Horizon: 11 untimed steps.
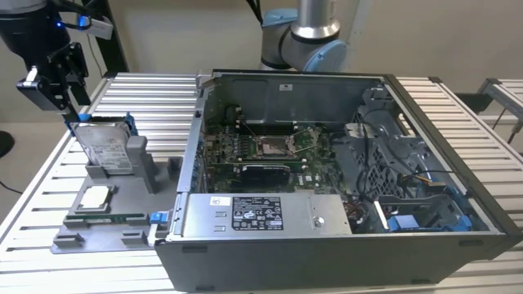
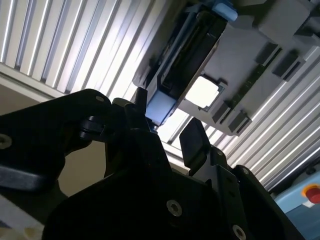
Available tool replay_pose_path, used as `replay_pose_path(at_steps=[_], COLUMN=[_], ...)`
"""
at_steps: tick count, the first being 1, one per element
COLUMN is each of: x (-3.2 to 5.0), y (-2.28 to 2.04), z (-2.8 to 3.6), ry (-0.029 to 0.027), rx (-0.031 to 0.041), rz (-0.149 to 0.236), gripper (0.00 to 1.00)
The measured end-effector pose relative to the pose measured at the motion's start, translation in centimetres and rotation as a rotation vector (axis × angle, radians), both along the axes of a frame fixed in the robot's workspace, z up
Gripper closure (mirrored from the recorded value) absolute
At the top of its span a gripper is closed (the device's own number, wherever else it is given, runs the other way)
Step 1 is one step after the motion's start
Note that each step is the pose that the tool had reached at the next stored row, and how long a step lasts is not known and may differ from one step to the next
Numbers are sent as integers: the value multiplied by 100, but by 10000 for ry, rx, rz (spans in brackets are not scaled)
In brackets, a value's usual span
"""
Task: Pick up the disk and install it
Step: 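Pick up the disk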
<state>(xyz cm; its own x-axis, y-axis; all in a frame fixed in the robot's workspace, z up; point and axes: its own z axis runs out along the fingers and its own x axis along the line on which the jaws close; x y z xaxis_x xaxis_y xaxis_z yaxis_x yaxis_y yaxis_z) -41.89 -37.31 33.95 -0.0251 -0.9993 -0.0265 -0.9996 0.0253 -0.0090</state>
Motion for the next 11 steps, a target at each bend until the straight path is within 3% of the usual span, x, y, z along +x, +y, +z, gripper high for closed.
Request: replay_pose_path(at_steps=[5, 11], x=[-1, -9], y=[42, 44], z=[-94, -157], ry=[-3, 9], rx=[-21, -91], rz=[0, 0], gripper=[0, 0])
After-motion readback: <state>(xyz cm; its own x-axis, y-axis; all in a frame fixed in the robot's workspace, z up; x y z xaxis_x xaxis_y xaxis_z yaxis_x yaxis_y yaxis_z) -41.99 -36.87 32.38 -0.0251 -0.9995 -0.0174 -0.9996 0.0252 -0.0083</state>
